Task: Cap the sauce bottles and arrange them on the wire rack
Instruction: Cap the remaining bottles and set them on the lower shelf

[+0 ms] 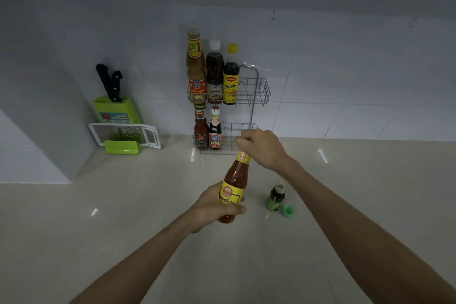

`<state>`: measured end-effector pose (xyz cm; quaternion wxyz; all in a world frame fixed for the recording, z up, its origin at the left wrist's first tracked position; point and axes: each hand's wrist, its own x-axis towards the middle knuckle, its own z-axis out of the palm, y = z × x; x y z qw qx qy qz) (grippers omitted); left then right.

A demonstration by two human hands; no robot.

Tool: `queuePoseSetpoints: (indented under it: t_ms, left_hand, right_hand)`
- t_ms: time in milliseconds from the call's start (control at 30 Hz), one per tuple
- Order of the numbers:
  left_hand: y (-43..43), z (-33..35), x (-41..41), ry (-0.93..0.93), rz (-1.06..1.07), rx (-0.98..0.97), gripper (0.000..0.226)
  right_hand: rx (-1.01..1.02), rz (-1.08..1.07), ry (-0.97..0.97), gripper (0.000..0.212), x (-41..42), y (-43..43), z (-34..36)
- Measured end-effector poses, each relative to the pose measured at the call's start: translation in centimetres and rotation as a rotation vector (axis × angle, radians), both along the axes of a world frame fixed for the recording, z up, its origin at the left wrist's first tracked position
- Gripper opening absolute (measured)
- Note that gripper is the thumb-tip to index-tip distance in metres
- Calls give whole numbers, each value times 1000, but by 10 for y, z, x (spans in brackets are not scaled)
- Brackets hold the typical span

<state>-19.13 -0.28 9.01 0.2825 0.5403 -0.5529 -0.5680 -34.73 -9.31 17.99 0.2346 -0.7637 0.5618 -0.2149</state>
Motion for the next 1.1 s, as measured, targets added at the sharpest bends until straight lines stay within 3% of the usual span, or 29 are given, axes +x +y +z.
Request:
queuePoseSetpoints:
  t_ms: [100, 167, 367, 500, 633, 733, 833, 1100]
  left_hand:
    - [-12, -13, -5, -17, 123, -26, 47]
    - [-24, -18, -10, -50, 182, -21, 51]
    - [-80, -26, -10, 50, 168, 26, 69]
    - [-124, -32, 9, 32, 137, 48, 91]
    - [-156, -32, 32, -1, 279, 59, 93]
    - [-177, -31, 42, -4, 337, 6, 99]
    - [-194, -33, 48, 24, 400, -18, 88]
    - [-215, -39, 52, 65, 377, -56, 88]
  right_hand:
    - [165, -35, -245, 44, -1, 6, -21]
    - [302, 3, -288, 42, -1, 8, -38]
    - [377, -75, -463, 25, 6, -35, -63]
    - [148, -230, -502, 26, 7, -80, -77]
    - [-78, -321, -566, 34, 11, -107, -84]
    - [-125, -303, -565, 36, 22, -124, -93]
    - [-113, -288, -494, 35, 31, -138, -109]
    - [-35, -229, -285, 34, 45, -181, -133]
